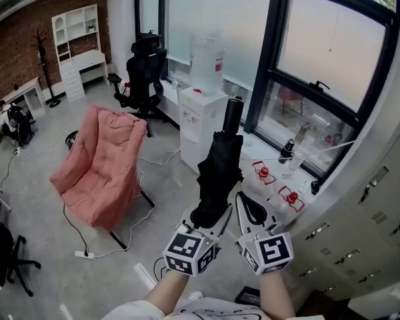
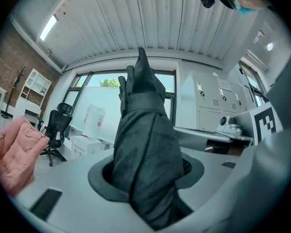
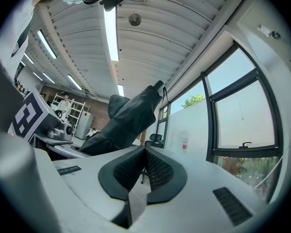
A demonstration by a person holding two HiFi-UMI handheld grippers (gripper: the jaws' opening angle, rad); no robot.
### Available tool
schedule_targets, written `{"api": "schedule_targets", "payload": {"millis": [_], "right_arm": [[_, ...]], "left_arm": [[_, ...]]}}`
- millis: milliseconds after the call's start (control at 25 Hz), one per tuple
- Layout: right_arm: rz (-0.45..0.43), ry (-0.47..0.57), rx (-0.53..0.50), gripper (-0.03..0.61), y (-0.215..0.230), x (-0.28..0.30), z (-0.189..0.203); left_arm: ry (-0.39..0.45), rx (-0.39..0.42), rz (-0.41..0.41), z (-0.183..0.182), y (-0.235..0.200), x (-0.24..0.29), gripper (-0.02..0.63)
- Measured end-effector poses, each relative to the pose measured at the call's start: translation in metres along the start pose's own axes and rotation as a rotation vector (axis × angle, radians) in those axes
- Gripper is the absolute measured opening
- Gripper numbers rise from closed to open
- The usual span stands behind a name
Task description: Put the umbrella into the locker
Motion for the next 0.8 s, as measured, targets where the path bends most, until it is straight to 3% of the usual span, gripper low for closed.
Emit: {"api": "schedule_targets", "payload": {"millis": [360,800], "right_arm": [[0.074,0.001,-0.025,0.028,0.042,-0.093,-0.001],[0.283,0.003,-0.038,0.028,0.103,-0.228,-0.012]], "left_arm": [[0.014,-0.022,0.084,0.013,0.089,0.026,0.230],[-0.009,0.019,0.279,0.030,0.236,0.054,0.230]]}}
Point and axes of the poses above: the fingertips, and each gripper's own axes: x forward along the fingers, y to its right, z out of its underside, the point moved 6 cm from there along -x, backward along the fingers, and after that the axes turned 3 degrees about -y, right-handed, at the moved point
